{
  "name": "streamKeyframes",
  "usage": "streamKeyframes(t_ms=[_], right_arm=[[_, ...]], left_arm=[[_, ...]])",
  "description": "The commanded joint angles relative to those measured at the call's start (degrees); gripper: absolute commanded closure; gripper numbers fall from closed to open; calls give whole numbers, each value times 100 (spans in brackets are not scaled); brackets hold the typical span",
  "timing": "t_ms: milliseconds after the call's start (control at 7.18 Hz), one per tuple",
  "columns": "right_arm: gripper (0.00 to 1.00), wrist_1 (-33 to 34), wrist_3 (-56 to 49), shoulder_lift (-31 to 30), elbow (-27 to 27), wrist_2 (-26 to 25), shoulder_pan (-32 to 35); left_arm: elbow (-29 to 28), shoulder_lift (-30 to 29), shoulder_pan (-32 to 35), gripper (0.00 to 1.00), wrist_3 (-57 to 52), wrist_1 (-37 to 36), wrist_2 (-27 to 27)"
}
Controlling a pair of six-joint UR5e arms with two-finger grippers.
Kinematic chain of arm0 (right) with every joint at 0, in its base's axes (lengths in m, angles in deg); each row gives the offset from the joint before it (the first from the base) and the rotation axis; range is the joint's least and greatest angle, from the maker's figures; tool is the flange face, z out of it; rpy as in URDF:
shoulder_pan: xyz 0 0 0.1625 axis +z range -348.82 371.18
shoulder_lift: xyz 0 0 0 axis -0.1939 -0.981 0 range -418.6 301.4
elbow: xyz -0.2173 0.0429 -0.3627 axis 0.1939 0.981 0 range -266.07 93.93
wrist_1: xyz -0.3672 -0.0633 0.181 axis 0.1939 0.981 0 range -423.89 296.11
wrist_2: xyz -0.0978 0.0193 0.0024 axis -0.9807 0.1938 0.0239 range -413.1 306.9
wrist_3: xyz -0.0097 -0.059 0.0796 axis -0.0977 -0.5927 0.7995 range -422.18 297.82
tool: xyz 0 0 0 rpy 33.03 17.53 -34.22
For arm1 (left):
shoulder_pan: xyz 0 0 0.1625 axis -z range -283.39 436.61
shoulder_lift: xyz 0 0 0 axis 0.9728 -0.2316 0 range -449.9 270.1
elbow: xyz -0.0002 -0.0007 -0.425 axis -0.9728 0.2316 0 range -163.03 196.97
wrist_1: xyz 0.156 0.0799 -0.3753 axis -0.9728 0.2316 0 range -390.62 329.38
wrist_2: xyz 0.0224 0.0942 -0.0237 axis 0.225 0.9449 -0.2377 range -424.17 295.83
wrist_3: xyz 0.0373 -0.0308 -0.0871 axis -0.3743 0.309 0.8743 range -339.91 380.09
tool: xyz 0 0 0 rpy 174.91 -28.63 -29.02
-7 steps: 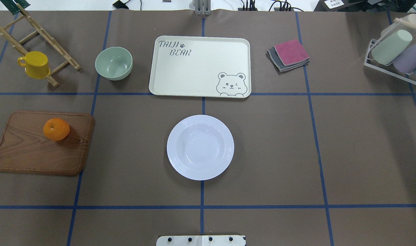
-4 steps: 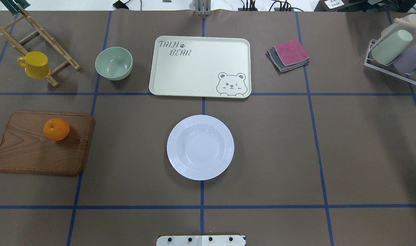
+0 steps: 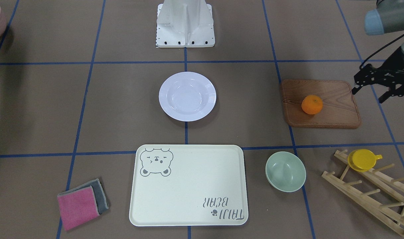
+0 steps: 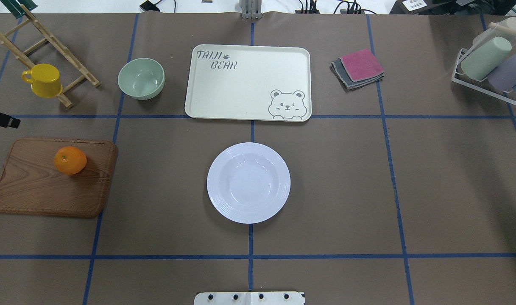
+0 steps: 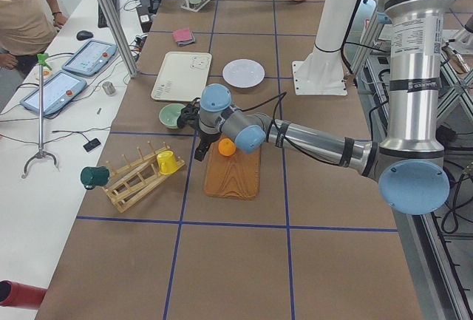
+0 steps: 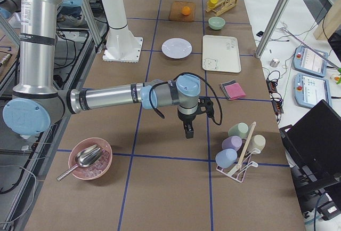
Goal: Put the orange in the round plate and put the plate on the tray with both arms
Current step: 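Reach the left gripper down to the orange on the wooden board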
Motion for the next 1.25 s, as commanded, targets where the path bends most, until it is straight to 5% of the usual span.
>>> streamKeyframes(t_ms=[0,279,1115], right_arm=[[0,0,6,-8,-4,0,-7],[0,0,6,-8,-4,0,-7],[0,9,-3,-8,40,0,-7]], left_arm=[[15,-118,-602,0,599,133,356],[6,-119,-1338,0,924,133,1012],[-475,-416,-1694,0,1049,124,1068]])
